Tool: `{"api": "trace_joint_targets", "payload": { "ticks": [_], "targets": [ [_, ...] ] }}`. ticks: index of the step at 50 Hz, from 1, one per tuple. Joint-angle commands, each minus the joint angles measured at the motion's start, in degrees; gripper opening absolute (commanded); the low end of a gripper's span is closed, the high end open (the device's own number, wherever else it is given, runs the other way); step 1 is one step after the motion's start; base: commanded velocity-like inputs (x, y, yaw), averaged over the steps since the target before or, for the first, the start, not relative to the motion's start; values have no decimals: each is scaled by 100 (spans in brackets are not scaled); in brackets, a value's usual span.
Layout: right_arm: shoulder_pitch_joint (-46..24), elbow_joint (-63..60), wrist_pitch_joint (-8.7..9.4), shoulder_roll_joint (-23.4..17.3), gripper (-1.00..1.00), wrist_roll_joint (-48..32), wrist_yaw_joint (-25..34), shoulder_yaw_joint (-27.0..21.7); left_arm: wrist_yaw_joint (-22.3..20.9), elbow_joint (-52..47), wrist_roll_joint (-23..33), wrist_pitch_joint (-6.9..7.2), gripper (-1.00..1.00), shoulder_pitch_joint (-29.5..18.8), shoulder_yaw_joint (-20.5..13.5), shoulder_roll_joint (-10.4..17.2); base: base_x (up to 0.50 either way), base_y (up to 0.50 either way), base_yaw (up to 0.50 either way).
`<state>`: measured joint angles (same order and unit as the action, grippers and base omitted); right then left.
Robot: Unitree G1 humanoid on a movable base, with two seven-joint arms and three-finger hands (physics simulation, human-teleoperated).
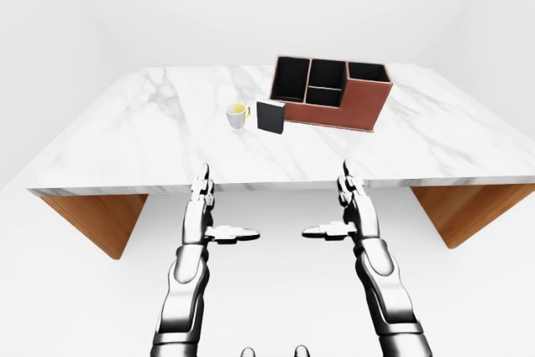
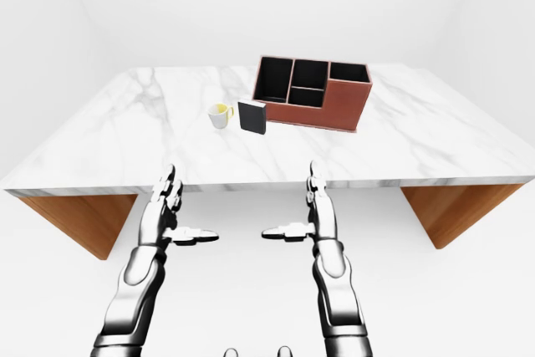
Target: Pick up the book and place it in the caddy.
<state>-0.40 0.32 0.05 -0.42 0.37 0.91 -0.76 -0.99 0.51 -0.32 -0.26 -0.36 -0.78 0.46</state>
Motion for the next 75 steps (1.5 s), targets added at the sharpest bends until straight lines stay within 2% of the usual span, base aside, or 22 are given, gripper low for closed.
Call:
{"api": "trace_joint_targets", "payload": {
  "ticks": [1,7,12,20,31,35,43,48,57,59,73,75],
  "targets": [
    [-141,150,-21,-77,100,31,153,-112,-236,165,-67,-67,100,-120,-112,85,0,0,0],
    [-180,206,-25,-88,100,-29,176,-95,-253,198,-50,-53,100,-163,-124,96,0,0,0],
    [-235,282,-59,-96,100,-67,168,-105,-272,292,-15,-106,100,-219,-134,111,0,0,0],
    [-241,163,45,-90,100,-170,184,-53,-268,432,6,-106,100,-399,-194,157,0,0,0],
    [-373,-64,316,-138,100,-321,253,-67,-344,299,90,78,100,-546,-207,217,0,0,0],
    [-462,-156,449,-175,100,-414,283,-79,-409,172,144,201,100,-602,-216,253,0,0,0],
    [-542,-296,495,-228,100,-612,398,-90,-526,172,213,288,100,-709,-271,302,0,0,0],
    [-677,-389,495,-219,100,-563,422,-200,-593,259,283,277,100,-814,-301,358,0,0,0],
    [-982,-353,495,-350,100,-801,444,-201,-691,553,279,479,100,-1256,-396,499,0,0,0],
    [-1095,-290,495,-398,100,-906,506,-183,-747,763,264,512,100,-1493,-443,573,0,0,0],
    [-1968,143,495,-684,100,-982,568,-429,-887,1172,146,526,100,-2267,-588,862,0,0,0],
    [-2219,-210,495,-773,100,-971,685,-474,-894,1207,84,526,100,-2394,-626,906,0,0,0]
  ]
}}
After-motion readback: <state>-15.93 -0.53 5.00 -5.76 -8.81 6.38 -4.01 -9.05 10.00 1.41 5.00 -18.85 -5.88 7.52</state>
